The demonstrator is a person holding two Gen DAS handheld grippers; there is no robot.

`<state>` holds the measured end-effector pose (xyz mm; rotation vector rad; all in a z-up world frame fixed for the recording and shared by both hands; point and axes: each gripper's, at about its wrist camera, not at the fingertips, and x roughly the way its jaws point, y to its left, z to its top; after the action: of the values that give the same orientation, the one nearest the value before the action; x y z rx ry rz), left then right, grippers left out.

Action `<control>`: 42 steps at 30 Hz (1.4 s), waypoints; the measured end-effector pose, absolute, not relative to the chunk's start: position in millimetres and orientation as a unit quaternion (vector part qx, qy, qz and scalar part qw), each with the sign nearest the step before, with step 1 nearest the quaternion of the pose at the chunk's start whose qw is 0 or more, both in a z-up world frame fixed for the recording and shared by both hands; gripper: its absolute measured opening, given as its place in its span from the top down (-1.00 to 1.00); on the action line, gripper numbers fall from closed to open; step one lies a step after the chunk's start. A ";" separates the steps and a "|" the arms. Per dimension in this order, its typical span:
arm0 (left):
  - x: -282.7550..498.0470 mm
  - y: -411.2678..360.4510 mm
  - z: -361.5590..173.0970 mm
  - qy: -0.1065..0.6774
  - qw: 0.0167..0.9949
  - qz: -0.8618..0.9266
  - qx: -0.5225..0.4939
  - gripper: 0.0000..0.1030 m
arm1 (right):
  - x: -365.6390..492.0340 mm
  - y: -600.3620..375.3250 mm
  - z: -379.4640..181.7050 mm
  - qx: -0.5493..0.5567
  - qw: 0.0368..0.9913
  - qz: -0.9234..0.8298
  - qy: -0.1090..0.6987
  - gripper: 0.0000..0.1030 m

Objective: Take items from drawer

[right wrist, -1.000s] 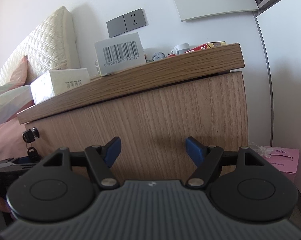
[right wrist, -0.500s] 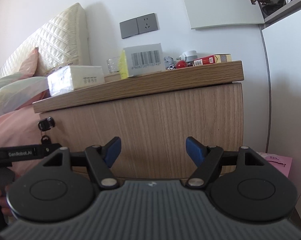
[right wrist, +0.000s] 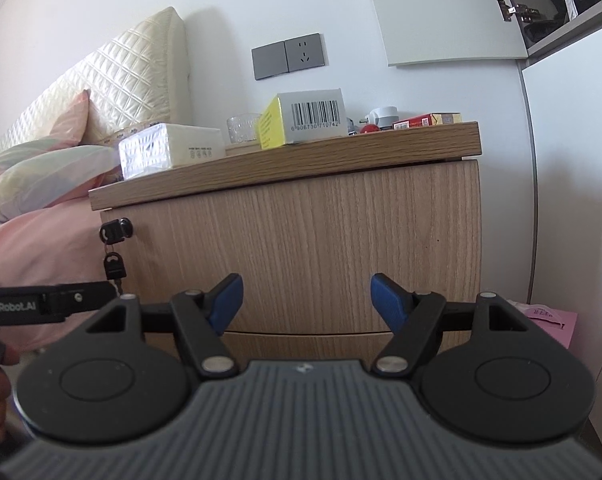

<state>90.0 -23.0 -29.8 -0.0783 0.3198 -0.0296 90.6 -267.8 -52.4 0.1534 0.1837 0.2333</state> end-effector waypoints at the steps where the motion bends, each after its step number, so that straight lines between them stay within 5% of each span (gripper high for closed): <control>1: 85.8 -23.9 -30.0 0.154 0.987 -0.011 -0.032 -0.98 | 88.4 -267.2 -52.1 0.068 0.987 0.115 0.086 -0.43; 9: 47.5 -20.6 -28.0 0.114 0.993 -0.013 0.025 -0.99 | 62.5 -271.3 -54.0 0.061 0.988 0.120 0.076 -0.43; 42: -44.7 15.6 -22.0 0.068 0.997 -0.009 -0.038 -0.99 | -41.4 -247.0 -50.0 0.046 0.994 0.097 0.029 -0.44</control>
<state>-44.7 15.6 -22.0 -0.0769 0.1356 -0.0171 -41.4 -247.0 -50.0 0.0914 0.0585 0.1952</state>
